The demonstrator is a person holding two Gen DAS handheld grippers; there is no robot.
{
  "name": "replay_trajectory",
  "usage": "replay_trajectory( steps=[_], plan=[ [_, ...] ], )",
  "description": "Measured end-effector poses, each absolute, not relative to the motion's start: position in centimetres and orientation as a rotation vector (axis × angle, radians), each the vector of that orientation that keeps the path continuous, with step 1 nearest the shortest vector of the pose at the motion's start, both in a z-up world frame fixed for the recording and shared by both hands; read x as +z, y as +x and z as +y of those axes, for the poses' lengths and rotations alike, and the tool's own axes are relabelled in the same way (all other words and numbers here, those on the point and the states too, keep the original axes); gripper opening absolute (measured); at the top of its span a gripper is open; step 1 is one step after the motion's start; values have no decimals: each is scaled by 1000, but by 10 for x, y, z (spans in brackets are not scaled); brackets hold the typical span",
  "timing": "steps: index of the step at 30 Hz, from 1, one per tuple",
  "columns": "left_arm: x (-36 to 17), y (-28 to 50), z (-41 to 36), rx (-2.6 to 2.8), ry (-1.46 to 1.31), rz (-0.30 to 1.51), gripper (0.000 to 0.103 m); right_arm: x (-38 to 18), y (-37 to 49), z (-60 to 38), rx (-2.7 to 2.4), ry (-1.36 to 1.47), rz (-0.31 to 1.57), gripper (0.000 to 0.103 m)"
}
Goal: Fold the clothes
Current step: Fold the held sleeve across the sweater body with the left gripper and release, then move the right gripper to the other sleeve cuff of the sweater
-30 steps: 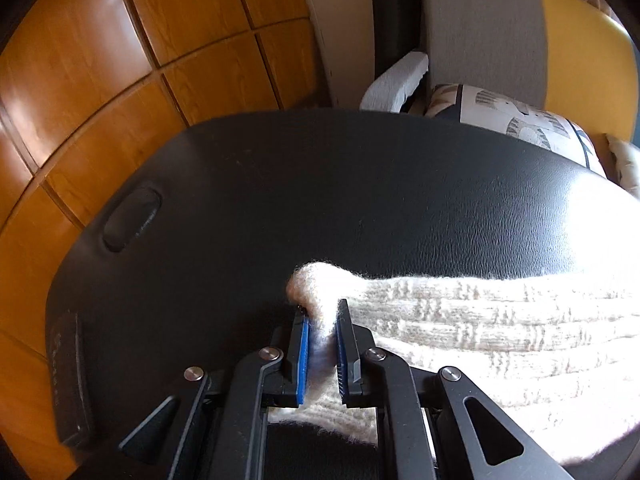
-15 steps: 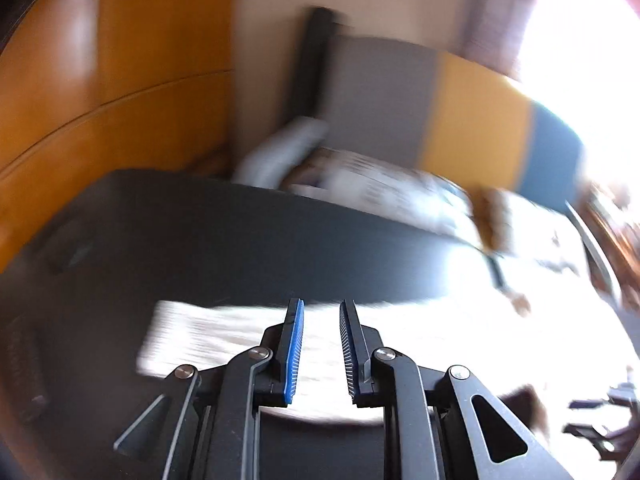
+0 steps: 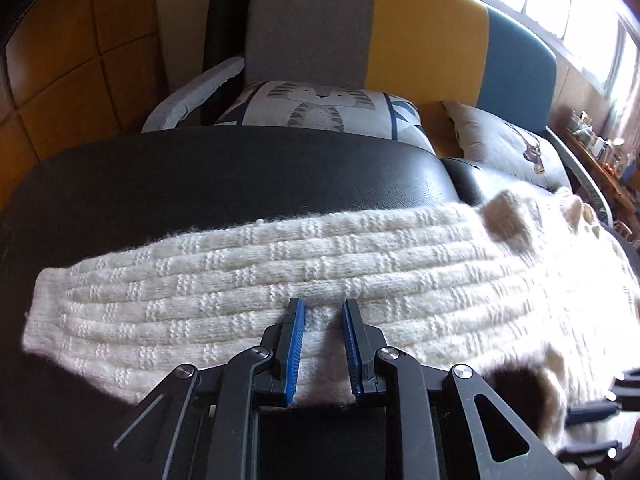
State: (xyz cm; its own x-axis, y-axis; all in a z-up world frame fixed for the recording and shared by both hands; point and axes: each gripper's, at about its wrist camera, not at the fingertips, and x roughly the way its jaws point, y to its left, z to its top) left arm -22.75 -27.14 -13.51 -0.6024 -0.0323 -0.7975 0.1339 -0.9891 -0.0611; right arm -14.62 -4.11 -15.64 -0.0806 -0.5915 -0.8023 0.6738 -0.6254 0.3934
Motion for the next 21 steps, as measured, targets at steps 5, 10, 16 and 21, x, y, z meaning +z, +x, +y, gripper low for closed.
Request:
replay_trajectory(
  steps=[5, 10, 16, 21],
  plan=[
    [-133, -217, -278, -2696, 1361, 205, 22, -148, -151, -33, -1829, 1312, 33, 30],
    [-113, -205, -279, -2797, 1301, 356, 22, -113, -176, -15, -2040, 1195, 26, 30],
    [-95, -227, -249, -2916, 1269, 328, 29, -99, -243, -3, -2228, 1185, -7, 30],
    [-104, -264, -230, -2853, 1316, 194, 29, -109, -290, -17, -2302, 1232, 55, 30]
  ],
)
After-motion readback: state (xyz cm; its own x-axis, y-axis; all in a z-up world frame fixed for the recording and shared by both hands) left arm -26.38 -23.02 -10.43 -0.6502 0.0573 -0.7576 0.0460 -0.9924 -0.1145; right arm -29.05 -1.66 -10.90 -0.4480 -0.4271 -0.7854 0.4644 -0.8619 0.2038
